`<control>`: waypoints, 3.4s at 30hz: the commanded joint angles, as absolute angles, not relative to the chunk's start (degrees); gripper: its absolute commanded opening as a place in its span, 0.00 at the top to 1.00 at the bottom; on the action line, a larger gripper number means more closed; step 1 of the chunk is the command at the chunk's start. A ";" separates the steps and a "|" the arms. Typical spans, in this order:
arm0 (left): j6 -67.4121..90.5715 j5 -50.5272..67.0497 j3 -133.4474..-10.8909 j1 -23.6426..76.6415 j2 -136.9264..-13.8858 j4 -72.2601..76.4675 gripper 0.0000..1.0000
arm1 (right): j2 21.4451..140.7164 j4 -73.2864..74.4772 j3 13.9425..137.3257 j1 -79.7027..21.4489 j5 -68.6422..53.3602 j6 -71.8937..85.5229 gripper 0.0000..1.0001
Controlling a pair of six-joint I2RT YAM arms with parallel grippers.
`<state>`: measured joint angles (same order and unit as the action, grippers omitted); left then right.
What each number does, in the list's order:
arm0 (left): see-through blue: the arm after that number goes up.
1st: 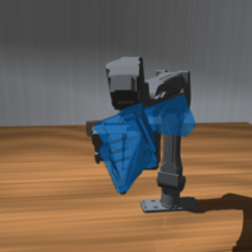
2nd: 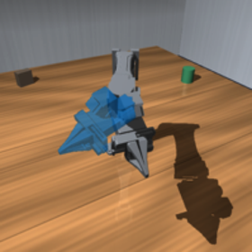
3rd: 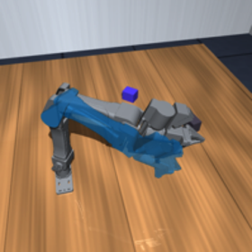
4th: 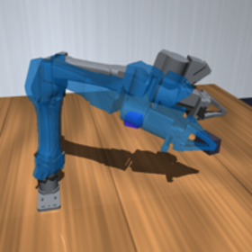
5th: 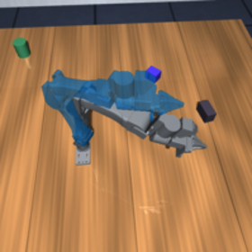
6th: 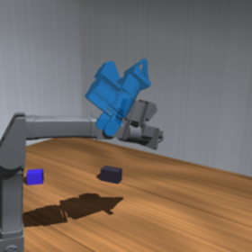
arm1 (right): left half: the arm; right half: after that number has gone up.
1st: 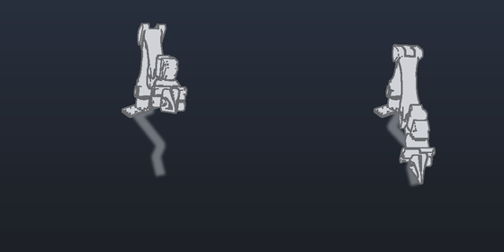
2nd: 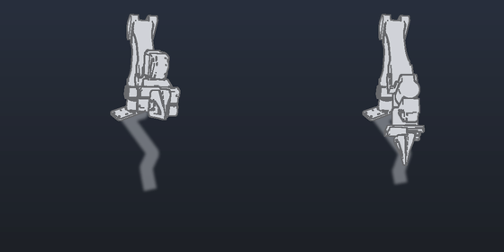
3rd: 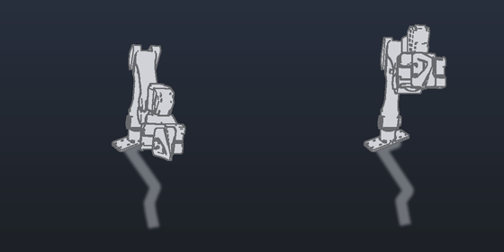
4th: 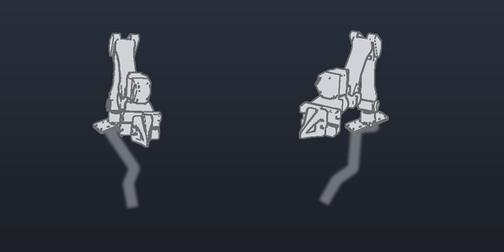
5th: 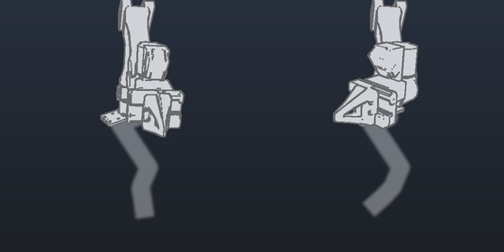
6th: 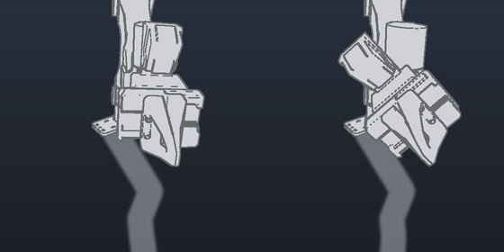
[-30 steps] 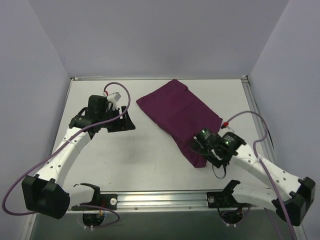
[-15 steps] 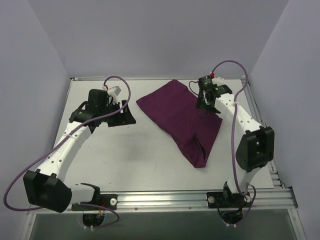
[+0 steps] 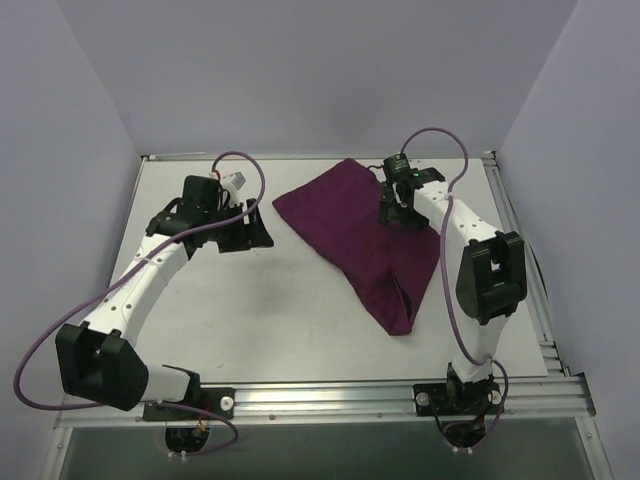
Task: Open and lay out the surgical kit
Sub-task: Open the surgical kit at the center of the board.
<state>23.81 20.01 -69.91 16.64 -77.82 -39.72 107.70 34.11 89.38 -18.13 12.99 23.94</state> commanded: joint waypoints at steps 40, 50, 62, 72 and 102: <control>22.15 23.91 -81.30 15.56 -87.80 -39.29 0.25 | 91.32 45.27 63.46 12.55 24.96 26.81 1.00; 21.01 24.17 -84.20 15.21 -89.38 -41.13 0.25 | 92.81 45.00 65.99 18.20 17.59 23.57 0.41; 21.97 23.91 -86.84 15.20 -90.97 -43.42 0.25 | 94.48 36.48 81.21 -2.80 -10.88 20.03 0.42; 18.96 20.75 -100.36 26.01 -97.46 -48.77 0.27 | 92.19 28.75 73.39 -5.62 -14.74 24.88 0.48; 32.95 22.59 -142.91 42.98 -139.74 -45.89 0.30 | 86.22 29.98 56.17 16.87 -6.24 28.48 1.00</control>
